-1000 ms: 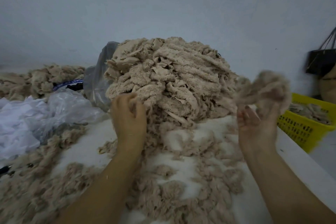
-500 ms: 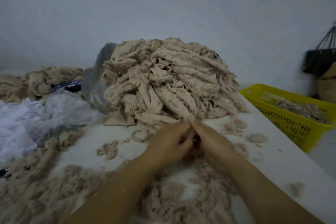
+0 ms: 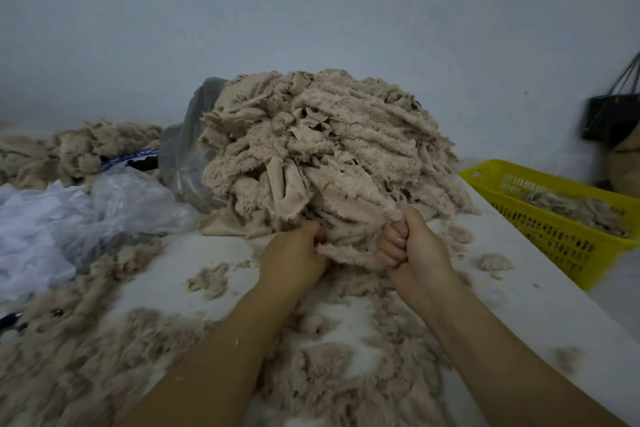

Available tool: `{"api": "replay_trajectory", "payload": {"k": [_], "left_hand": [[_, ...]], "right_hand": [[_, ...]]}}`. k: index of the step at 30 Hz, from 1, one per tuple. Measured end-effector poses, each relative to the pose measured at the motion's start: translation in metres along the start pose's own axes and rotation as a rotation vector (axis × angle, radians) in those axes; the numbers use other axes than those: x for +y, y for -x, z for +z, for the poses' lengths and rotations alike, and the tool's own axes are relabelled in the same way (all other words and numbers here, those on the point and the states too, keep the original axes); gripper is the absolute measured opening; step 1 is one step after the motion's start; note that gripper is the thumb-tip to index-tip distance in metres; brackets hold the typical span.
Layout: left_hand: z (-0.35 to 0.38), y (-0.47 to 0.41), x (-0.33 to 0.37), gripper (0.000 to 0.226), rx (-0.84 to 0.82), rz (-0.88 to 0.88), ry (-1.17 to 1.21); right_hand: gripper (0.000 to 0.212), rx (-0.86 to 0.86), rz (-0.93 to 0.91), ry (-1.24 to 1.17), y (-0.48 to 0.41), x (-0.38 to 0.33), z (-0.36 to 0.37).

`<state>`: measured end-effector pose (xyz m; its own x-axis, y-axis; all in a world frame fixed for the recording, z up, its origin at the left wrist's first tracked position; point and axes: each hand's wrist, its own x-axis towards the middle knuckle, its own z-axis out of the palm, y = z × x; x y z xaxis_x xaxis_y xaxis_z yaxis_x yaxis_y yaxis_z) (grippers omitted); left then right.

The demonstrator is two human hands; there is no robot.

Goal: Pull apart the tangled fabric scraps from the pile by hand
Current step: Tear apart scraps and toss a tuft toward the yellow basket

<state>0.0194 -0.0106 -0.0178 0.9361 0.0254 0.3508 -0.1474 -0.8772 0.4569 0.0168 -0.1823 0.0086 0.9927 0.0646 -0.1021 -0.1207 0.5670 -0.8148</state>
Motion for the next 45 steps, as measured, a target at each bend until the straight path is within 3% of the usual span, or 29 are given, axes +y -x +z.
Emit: {"api": "replay_trajectory", "payload": {"k": [2,6,8,12,15,17,20,22,24,27,29,33,36,38,40,43,45], "left_hand": [[0.0,-0.001,-0.008,0.026,0.027,-0.061,-0.003],[0.004,-0.002,-0.022,0.067,-0.061,-0.145,-0.142],[0.007,-0.004,-0.023,0.065,-0.086,-0.149,-0.142],[0.005,-0.004,-0.025,0.055,-0.155,-0.192,-0.147],[-0.002,-0.004,-0.02,0.039,0.075,-0.175,-0.028],[-0.006,-0.005,-0.008,0.038,0.233,-0.004,0.11],[-0.001,0.0,0.011,0.041,0.091,0.249,0.057],[0.007,0.002,0.013,0.022,-0.02,0.245,0.007],[0.004,-0.003,0.002,0.034,0.056,0.008,0.253],[-0.014,-0.013,-0.021,0.034,0.287,-0.364,0.532],[-0.018,-0.015,-0.028,0.027,0.374,-0.522,0.673],[-0.029,-0.019,-0.038,0.028,0.545,-0.831,1.325],[-0.045,-0.015,-0.053,0.048,0.621,-0.812,1.827],[-0.049,-0.012,-0.039,0.048,0.568,-0.709,1.833],[-0.046,-0.012,-0.014,0.055,0.463,-0.554,1.75],[-0.045,-0.006,0.011,0.066,0.122,-0.289,1.746],[-0.043,0.002,0.015,0.062,-0.127,-0.174,1.723]], "right_hand": [[0.06,-0.009,0.013,0.001,0.004,-0.004,-0.002],[0.022,-0.029,-0.008,-0.106,-0.001,-0.014,-0.016],[0.018,-0.072,-0.017,-0.147,-0.003,-0.017,-0.02],[0.036,-0.131,-0.057,-0.16,0.0,-0.016,-0.02],[0.044,-0.056,-0.072,-0.217,0.0,-0.016,-0.021],[0.048,-0.088,-0.061,-0.203,0.001,-0.016,-0.018],[0.043,-0.224,-0.046,-0.07,0.006,-0.009,-0.009],[0.049,-0.238,-0.013,-0.041,0.008,-0.006,-0.008],[0.04,-0.188,0.015,-0.035,0.008,-0.008,-0.008],[0.013,-0.069,-0.049,-0.052,0.006,-0.017,-0.011],[0.019,-0.009,-0.086,0.007,0.005,-0.016,-0.01],[0.031,0.092,-0.142,0.019,0.003,-0.018,-0.009],[0.039,0.249,-0.168,-0.13,-0.006,-0.032,-0.028],[0.04,0.316,-0.147,-0.07,-0.011,-0.03,-0.034],[0.032,0.315,-0.151,0.183,-0.014,-0.018,-0.03],[0.006,0.311,-0.337,0.777,-0.013,-0.003,-0.028],[0.007,0.316,-0.462,0.932,-0.01,-0.005,-0.031]]}}
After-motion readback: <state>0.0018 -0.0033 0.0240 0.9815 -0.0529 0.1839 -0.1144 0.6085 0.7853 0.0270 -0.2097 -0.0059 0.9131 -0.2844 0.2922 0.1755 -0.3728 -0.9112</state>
